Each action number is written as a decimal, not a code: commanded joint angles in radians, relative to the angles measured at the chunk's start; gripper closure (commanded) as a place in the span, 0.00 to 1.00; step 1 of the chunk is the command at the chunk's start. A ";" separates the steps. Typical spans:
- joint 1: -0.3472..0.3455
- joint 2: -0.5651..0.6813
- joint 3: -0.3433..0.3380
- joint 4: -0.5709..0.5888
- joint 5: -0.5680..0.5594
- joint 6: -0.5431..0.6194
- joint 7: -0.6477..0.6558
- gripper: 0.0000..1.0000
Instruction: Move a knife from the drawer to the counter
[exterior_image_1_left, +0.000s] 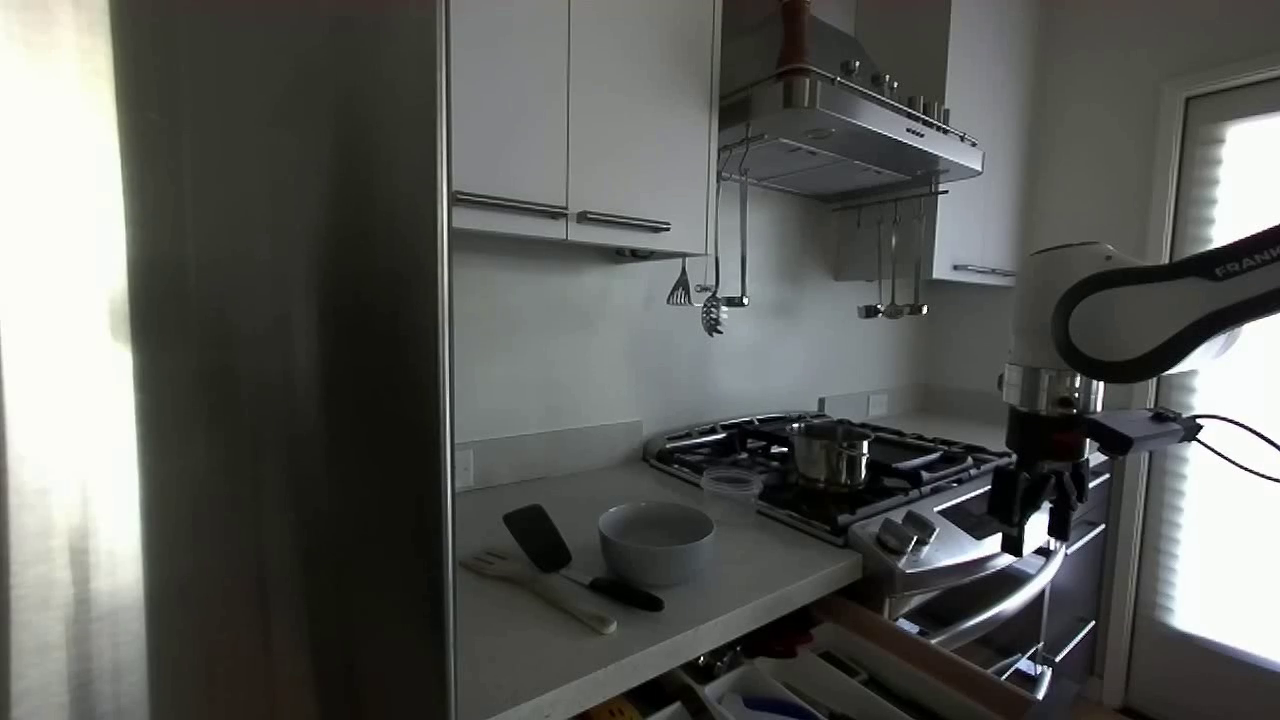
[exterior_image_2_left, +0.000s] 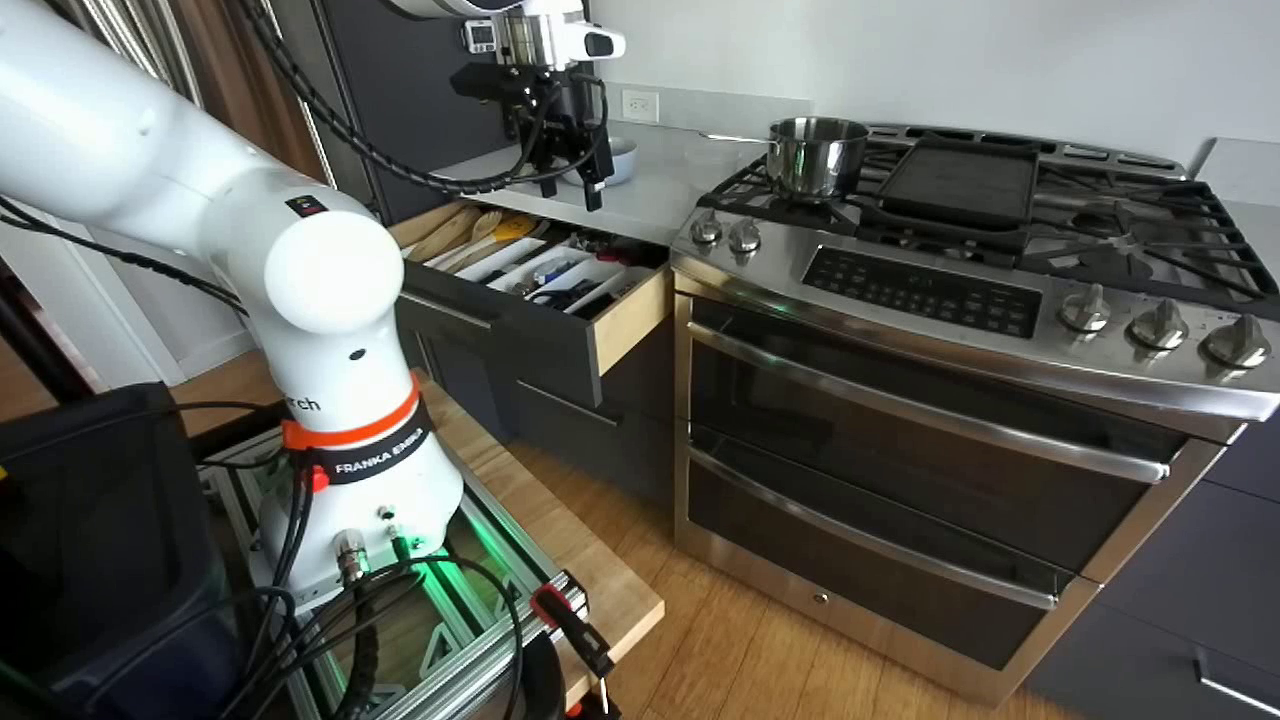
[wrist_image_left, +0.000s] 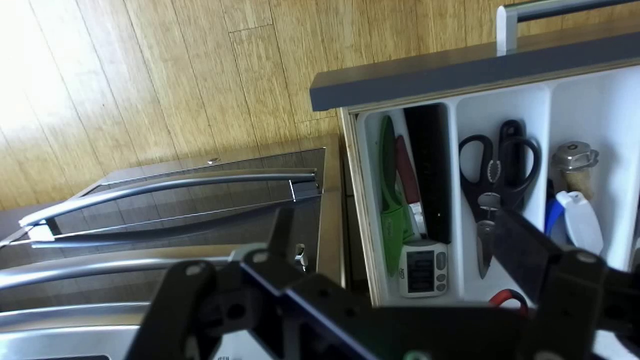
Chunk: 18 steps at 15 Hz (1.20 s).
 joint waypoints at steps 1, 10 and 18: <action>0.003 0.000 -0.003 0.002 -0.002 -0.002 0.002 0.00; 0.166 0.190 0.217 0.179 0.063 -0.063 0.140 0.00; 0.223 0.457 0.401 0.357 0.095 -0.101 0.498 0.00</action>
